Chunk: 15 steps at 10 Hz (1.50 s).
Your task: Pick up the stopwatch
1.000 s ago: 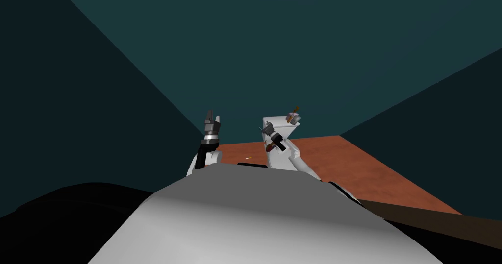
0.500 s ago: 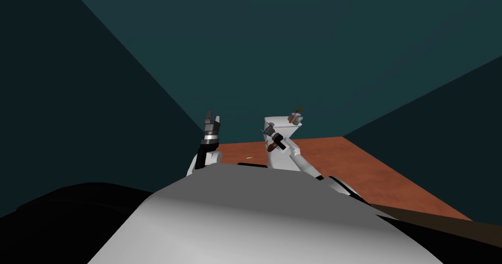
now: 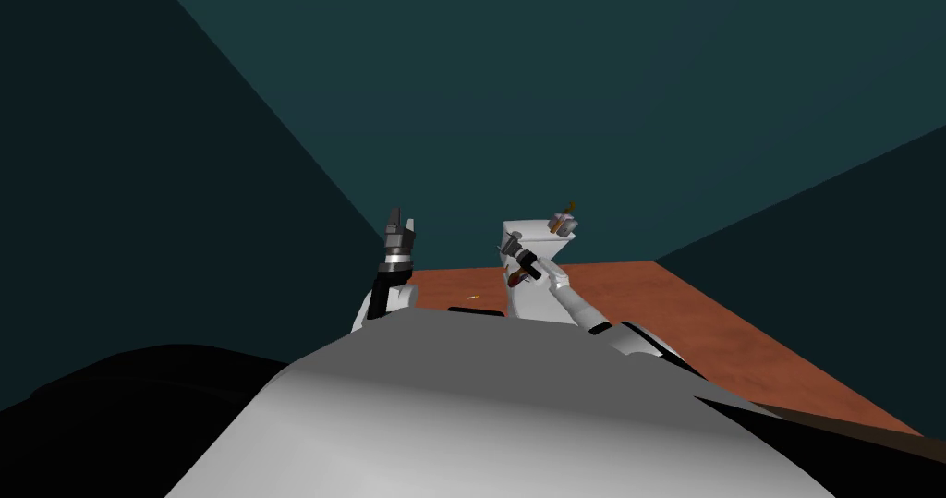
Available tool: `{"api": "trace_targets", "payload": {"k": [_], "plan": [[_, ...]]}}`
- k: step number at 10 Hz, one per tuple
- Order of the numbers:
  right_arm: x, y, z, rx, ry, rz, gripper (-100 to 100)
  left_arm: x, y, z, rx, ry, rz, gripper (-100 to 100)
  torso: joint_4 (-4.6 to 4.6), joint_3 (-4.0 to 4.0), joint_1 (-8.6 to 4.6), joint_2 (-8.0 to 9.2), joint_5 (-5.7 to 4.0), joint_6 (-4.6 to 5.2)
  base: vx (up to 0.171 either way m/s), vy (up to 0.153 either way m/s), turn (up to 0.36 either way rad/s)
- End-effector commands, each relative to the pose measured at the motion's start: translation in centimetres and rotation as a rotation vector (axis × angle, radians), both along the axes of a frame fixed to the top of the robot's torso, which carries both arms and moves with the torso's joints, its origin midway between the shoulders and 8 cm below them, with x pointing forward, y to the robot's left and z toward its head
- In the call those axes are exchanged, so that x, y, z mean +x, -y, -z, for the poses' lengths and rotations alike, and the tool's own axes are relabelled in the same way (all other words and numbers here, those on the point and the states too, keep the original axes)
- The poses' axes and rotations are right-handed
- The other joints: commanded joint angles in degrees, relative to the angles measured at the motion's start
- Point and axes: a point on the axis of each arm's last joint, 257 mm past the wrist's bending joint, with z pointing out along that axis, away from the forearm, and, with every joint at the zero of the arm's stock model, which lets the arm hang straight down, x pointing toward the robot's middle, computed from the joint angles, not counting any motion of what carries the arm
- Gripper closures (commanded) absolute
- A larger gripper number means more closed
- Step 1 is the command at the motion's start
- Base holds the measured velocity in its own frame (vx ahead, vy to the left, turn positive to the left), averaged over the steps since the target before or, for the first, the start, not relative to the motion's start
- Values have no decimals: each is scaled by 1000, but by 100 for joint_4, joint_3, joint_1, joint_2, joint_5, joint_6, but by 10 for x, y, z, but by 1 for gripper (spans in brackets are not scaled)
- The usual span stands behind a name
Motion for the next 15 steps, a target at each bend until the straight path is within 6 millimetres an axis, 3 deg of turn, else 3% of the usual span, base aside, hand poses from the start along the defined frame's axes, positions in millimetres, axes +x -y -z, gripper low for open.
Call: {"api": "trace_targets", "payload": {"k": [1, 4, 6, 11, 13, 14, 15], "plan": [[4, 12, 12, -69, 3, 9, -100, 0, 0, 0, 0, 0, 0, 0, 0, 0, 0, 0, 0, 0, -9, 41, 33], [17, 47, 26, -240, 27, 24, -100, 0, 0, 0, 0, 0, 0, 0, -1, -2, 2, -4, 0, 0, -6, 52, 56], [16, 54, 34, -262, 17, 31, -100, 0, 0, 0, 0, 0, 0, 0, -1, -2, 2, -5, 1, 0, 1, 34, 18], [31, 120, 50, -513, 32, 64, -100, 0, 0, 0, 0, 0, 0, 0, -1, -2, 2, -4, 1, 1, -2, 50, 56], [29, 126, 55, -527, 24, 68, -100, 0, 0, 0, 0, 0, 0, 0, -1, -2, 1, -4, 0, 2, 0, 35, 9], [33, 147, 56, -600, 29, 77, -100, 0, 0, 0, 0, 0, 0, 0, -1, -2, -6, -3, -1, 2, 4, 44, 70], [32, 151, 59, -608, 22, 80, -100, 0, 0, 0, 0, 0, 0, 0, -1, -3, -1, -5, 0, 0, 1, 40, 38]]}}
